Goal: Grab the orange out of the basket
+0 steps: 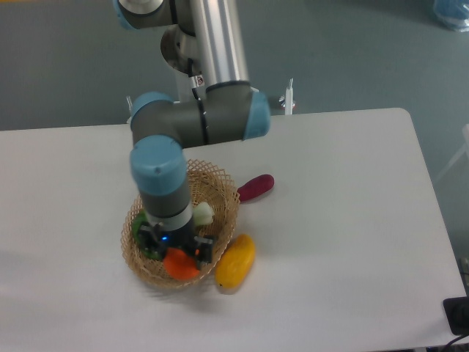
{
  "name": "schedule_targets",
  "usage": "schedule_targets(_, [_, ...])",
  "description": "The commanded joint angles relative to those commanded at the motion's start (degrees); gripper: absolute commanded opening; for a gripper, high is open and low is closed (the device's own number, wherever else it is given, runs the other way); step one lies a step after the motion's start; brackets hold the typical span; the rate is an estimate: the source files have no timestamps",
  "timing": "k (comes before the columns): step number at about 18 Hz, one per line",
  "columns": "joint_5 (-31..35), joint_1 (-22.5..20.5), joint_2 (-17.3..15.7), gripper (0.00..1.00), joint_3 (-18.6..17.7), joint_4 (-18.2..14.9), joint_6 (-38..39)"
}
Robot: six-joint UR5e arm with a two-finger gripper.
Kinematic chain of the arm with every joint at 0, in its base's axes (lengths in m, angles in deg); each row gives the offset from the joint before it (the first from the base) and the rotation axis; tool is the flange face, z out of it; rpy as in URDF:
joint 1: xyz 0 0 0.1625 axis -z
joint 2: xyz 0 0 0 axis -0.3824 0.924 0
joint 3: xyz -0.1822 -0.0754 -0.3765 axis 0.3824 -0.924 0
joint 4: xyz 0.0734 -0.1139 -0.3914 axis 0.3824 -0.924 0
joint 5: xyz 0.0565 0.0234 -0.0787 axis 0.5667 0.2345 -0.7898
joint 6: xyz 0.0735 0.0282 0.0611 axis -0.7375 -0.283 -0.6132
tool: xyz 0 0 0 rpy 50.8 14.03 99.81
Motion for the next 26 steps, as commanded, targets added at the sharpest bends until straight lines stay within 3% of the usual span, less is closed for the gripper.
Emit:
schedule_targets(6, [-1.15, -6.07, -0.27, 0.69, 5.54, -7.74, -10.02])
schedule_targets(9, [-1.24, -8.10, -0.62, 0.63, 5.63, -8.01, -13.80])
schedule_targets(15, [-3.08, -11.08, -1.94, 0.63, 5.28, -10.38, -16.61])
schedule_targets(26, [-3.08, -13.20, -1.94, 0.63, 4.93, -10.47, -19.79])
